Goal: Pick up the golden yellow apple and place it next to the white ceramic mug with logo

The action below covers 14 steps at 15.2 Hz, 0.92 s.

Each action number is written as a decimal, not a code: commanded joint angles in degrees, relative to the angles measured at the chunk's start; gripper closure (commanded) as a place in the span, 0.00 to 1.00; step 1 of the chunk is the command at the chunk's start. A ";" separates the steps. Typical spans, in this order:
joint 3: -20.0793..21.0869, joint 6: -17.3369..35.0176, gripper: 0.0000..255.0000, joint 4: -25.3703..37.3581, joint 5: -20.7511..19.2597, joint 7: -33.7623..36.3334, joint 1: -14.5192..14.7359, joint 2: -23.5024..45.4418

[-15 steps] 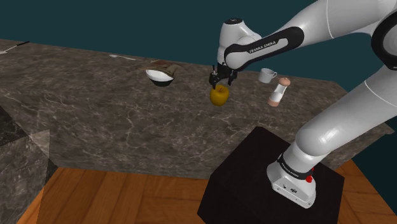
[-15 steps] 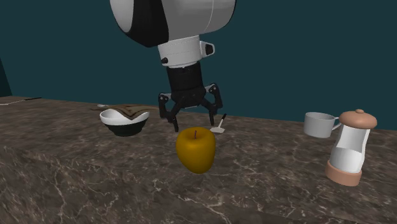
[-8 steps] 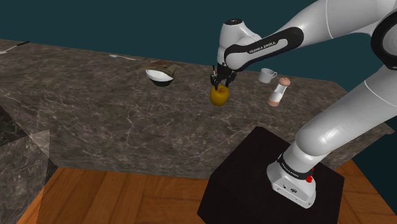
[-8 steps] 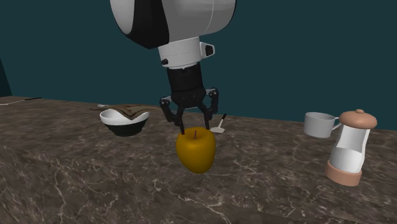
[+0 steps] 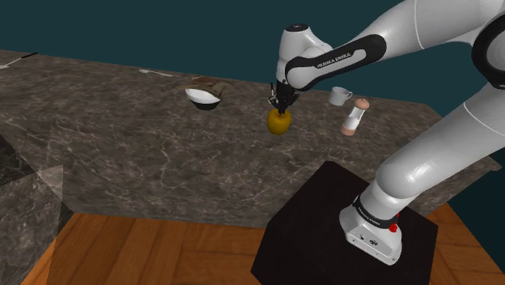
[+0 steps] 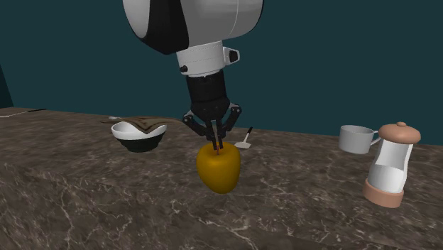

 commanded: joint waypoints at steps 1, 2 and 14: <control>0.00 0.01 1.00 -0.02 -0.01 0.00 -0.01 0.01; -0.04 -0.76 1.00 0.38 0.24 -0.29 0.05 -0.40; -0.48 -10.00 1.00 6.18 2.35 -3.15 0.49 -4.18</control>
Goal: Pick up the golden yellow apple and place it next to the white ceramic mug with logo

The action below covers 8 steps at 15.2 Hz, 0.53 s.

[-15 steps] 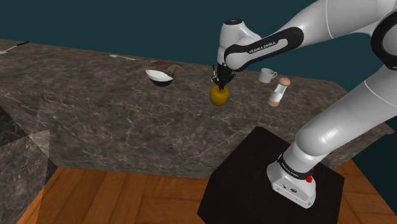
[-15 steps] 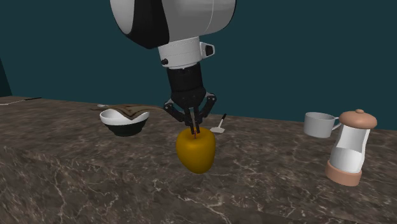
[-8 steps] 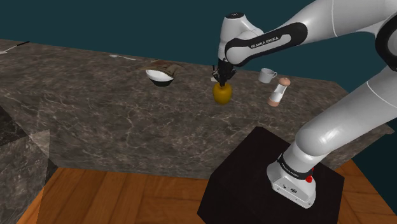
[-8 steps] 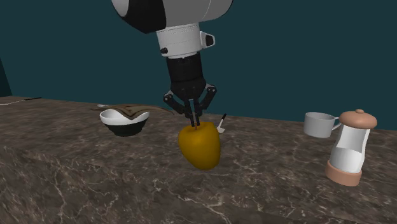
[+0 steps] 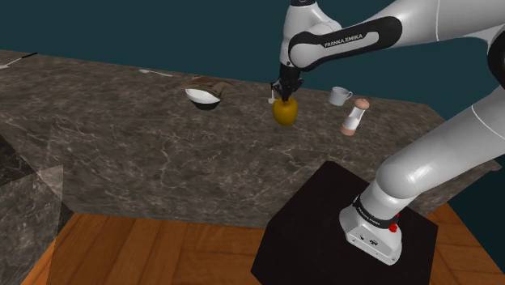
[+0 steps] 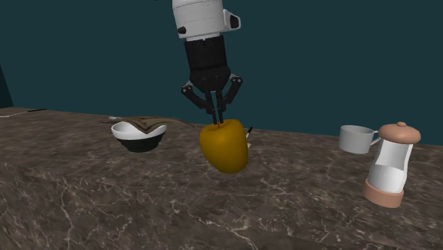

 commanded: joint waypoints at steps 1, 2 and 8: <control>-0.04 -1.69 1.00 1.29 0.27 -0.40 0.06 -0.42; -0.07 -2.45 1.00 1.87 0.38 -0.60 0.08 -0.63; -0.22 -7.01 1.00 5.54 0.95 -1.68 0.16 -1.63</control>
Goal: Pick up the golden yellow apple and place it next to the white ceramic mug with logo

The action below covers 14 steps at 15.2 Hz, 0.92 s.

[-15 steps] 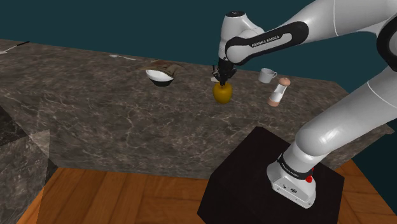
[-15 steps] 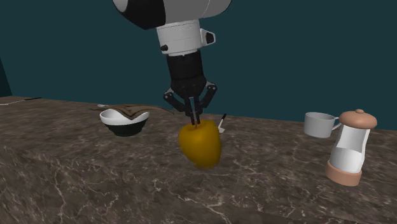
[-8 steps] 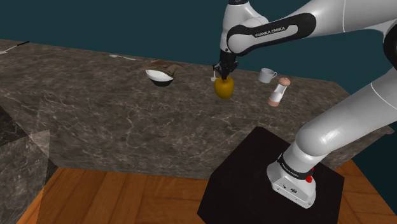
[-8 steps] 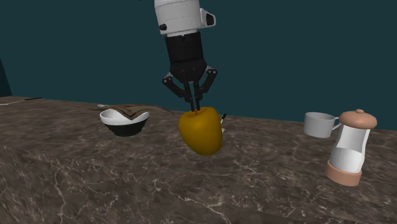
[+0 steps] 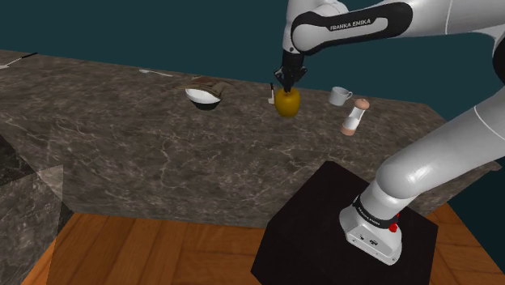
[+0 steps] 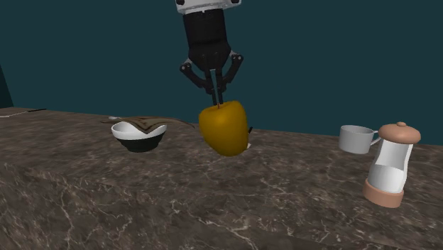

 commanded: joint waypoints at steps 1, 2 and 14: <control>-0.01 -1.51 1.00 1.16 0.18 -0.30 0.05 -0.37; -0.03 -2.27 1.00 1.82 0.25 -0.46 0.06 -0.48; -0.15 -11.31 1.00 10.71 0.75 -2.19 0.02 -0.78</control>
